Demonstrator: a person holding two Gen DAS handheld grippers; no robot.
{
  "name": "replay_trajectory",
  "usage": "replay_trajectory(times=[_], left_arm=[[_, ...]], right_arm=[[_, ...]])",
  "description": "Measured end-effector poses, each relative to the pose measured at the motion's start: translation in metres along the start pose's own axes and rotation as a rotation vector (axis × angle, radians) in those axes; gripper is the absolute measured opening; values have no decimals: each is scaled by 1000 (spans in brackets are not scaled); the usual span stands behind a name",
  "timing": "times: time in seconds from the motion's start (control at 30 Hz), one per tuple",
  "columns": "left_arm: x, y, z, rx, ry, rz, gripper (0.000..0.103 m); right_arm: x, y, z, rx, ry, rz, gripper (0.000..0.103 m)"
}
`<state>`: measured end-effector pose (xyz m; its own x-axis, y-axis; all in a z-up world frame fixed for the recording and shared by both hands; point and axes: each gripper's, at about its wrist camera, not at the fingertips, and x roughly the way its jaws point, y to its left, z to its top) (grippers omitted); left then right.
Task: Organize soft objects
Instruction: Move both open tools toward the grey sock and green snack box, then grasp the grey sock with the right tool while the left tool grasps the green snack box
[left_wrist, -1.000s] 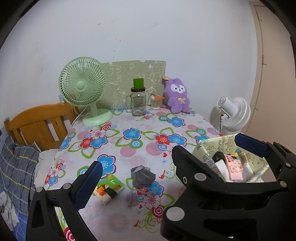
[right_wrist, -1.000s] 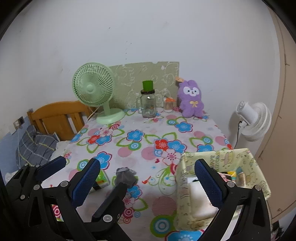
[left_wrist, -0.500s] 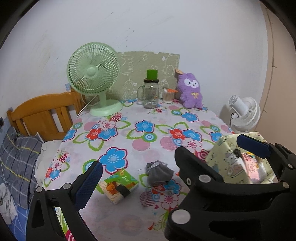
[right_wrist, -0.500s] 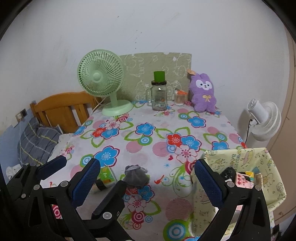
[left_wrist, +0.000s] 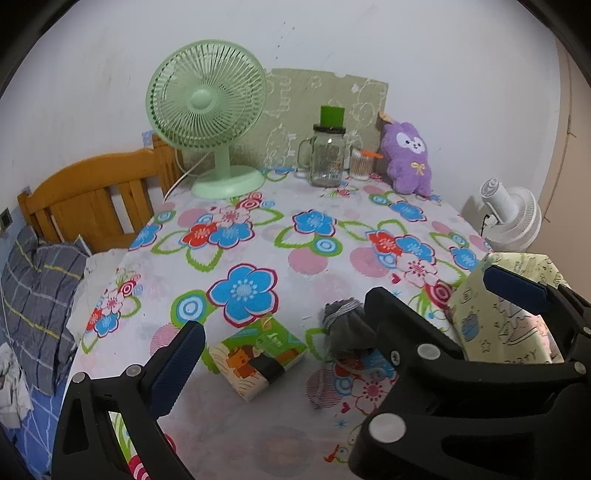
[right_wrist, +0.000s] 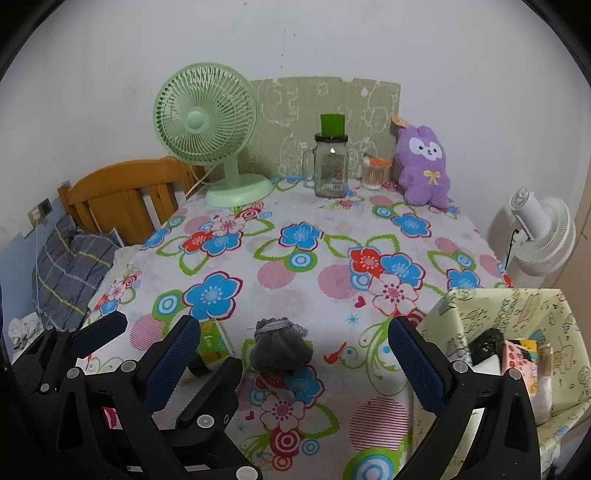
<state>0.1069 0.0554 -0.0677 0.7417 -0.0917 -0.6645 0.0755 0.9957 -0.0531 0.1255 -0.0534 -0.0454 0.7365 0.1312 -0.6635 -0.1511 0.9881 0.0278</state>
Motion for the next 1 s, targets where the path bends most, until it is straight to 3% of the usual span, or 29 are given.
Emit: replay_trajectory(times=[0.7,0.83,1.0], left_arm=[[51,29,-15,-64,102,65,101],[62,33,-21,-82,133,73,101],[68,33,-24,-79,151,87,101]], right_arm=[[66,4,-14,36,130,-10,89],[78,6,-18,29,163,5,84],[91,7,-21,19,196,4,71]])
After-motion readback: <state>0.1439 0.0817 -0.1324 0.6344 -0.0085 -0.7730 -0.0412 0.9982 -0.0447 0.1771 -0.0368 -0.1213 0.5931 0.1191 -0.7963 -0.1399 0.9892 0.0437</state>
